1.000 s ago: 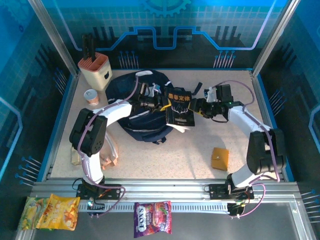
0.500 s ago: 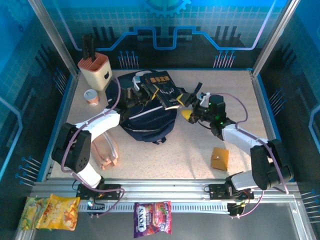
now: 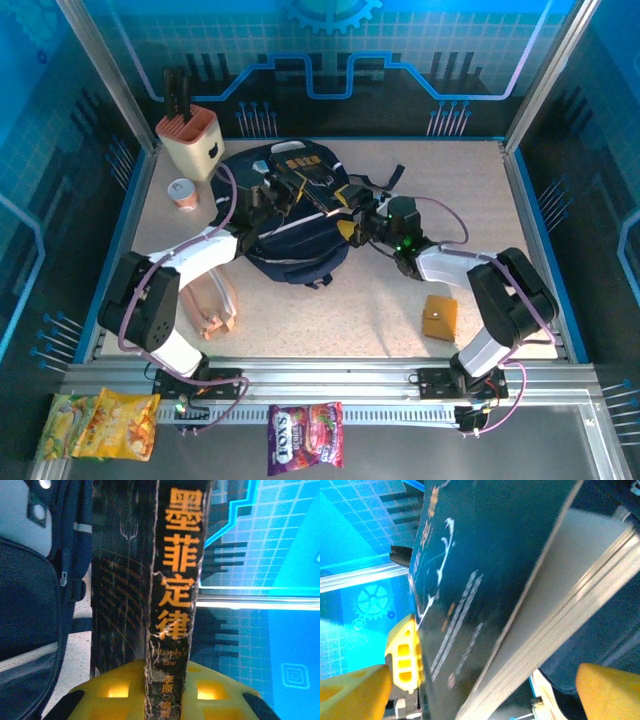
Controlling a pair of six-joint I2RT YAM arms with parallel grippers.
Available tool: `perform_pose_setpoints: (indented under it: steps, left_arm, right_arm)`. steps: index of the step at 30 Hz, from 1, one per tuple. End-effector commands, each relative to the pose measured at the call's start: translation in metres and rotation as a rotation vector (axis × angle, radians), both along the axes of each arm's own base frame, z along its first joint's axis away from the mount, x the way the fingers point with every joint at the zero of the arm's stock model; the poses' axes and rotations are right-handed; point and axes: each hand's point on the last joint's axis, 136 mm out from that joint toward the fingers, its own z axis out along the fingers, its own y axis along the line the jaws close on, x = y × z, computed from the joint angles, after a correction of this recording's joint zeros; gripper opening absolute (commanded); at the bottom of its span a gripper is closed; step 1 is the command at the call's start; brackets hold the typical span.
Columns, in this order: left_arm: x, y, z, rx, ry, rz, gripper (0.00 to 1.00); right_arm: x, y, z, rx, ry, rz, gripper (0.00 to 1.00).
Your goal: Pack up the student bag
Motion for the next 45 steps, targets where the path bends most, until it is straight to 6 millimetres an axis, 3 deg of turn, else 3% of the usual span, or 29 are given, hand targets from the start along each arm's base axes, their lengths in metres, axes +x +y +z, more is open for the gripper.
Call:
perform_pose_setpoints:
  steps: [1, 8, 13, 18, 21, 24, 33, 38, 45]
  left_arm:
    - [-0.003, 0.002, 0.054, -0.075, -0.145, 0.021, 0.08]
    - [-0.005, 0.004, 0.051, -0.064, -0.131, 0.026, 0.1]
    - [-0.01, 0.011, 0.041, -0.001, -0.103, 0.045, 0.19]
    - [-0.021, 0.014, 0.027, 0.131, -0.074, 0.005, 0.37]
    - [-0.03, 0.015, 0.015, 0.258, -0.056, -0.053, 0.56]
    - [-0.04, 0.014, -0.003, 0.443, -0.033, -0.152, 0.72]
    - [-0.064, -0.01, -0.076, 1.026, 0.006, -0.641, 0.76]
    - [-0.07, -0.035, -0.097, 1.267, -0.067, -0.896, 0.74]
    - [-0.056, -0.033, -0.123, 1.437, -0.045, -1.018, 0.7]
  right_arm:
    - [0.019, 0.003, 0.024, 0.059, -0.064, -0.053, 0.91]
    - [0.035, 0.011, 0.028, 0.109, -0.092, -0.029, 0.71]
    - [0.034, -0.001, 0.031, 0.081, -0.13, -0.053, 0.41]
    - [0.028, -0.024, 0.044, 0.002, -0.213, -0.064, 0.13]
    - [0.023, -0.042, 0.05, -0.063, -0.247, -0.077, 0.02]
    - [0.017, -0.068, 0.052, -0.129, -0.275, -0.104, 0.0]
    - [-0.018, -0.154, 0.04, -0.384, -0.251, -0.194, 0.0]
    - [-0.035, -0.181, 0.04, -0.476, -0.226, -0.235, 0.0]
    - [-0.043, -0.198, 0.04, -0.483, -0.213, -0.271, 0.0]
